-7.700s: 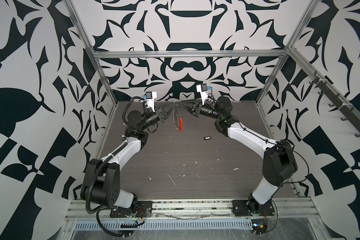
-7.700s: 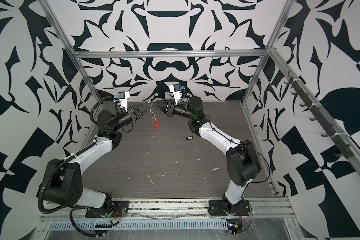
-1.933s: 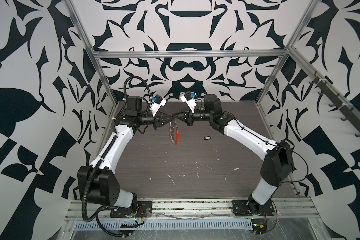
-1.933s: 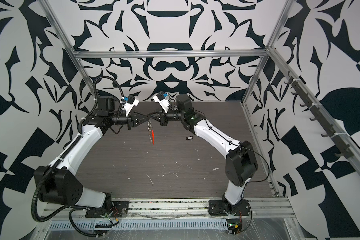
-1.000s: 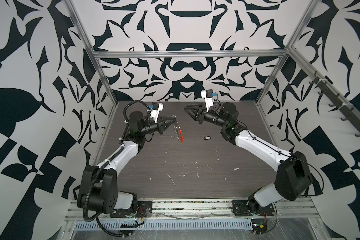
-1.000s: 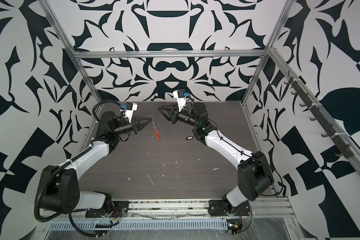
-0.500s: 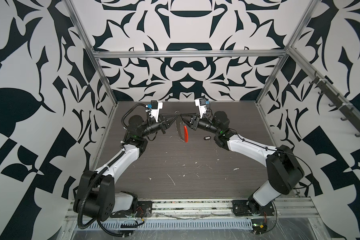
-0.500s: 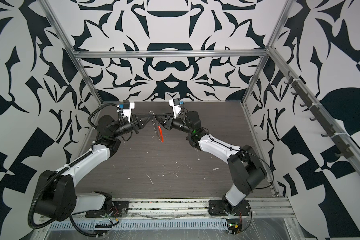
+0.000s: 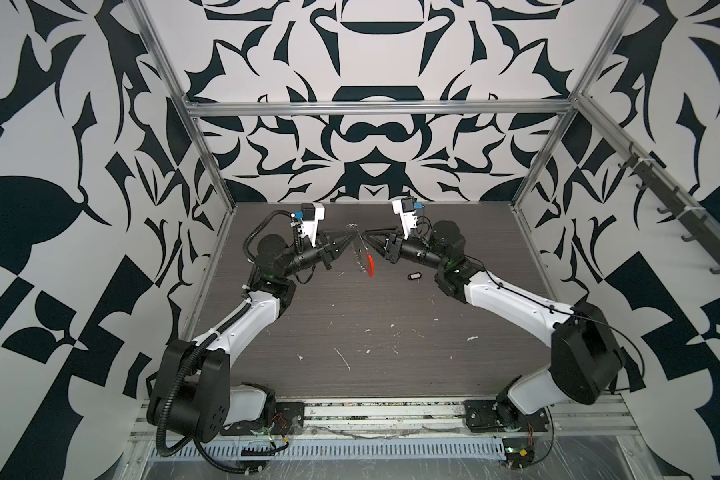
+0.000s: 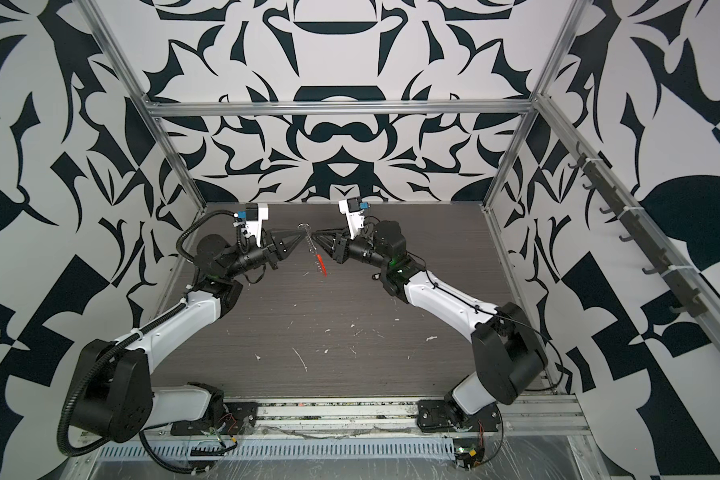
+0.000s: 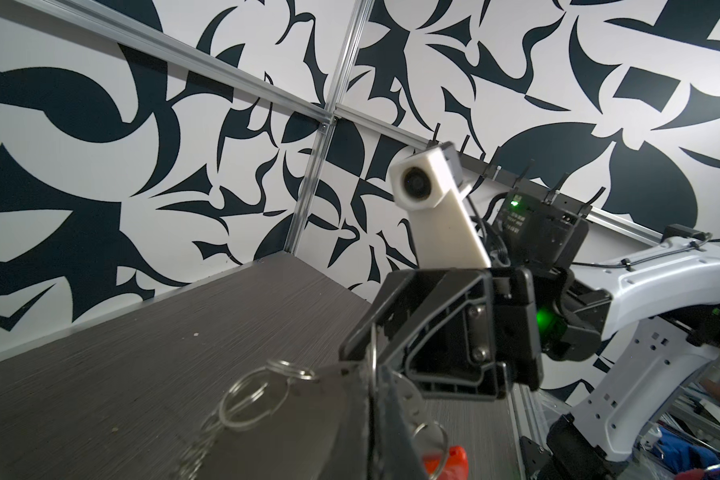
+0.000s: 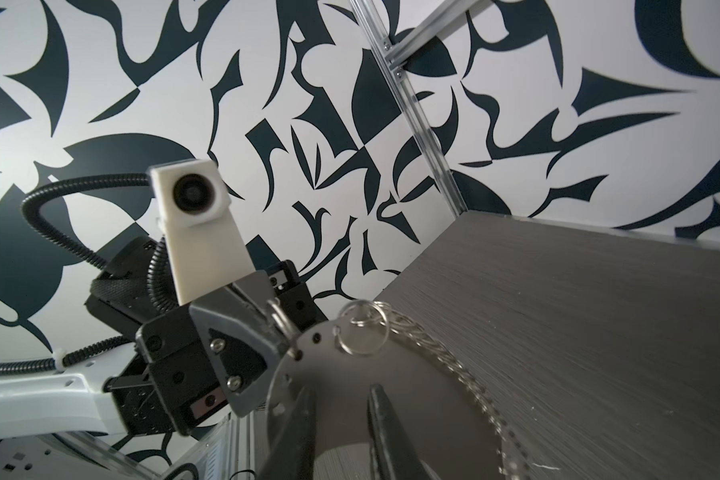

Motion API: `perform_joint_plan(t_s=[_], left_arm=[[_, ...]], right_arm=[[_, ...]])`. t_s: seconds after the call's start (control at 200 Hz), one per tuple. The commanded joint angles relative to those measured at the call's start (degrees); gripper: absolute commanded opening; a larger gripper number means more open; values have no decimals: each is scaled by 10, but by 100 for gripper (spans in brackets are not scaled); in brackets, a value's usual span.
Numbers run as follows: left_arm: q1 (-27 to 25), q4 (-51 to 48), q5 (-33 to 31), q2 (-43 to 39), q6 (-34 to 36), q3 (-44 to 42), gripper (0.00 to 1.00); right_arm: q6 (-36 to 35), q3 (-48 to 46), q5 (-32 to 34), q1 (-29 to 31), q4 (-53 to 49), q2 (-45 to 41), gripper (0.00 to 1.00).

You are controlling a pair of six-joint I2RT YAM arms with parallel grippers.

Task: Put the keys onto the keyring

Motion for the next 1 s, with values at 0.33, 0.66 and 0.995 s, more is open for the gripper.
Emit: perform_joint_plan(t_s=[0.33,0.66,0.995], left_arm=[[-3,-26,5,4,-6,23,0],[-3,-350,-83,-8,76,115,0],[-3,-326,-111,-54,54,65,0]], right_arm=[[-65,59,22,-7,-67,-15,28],[-58,7,245,-125,-421,-17,30],[-96,44,244,-159,-459,145,30]])
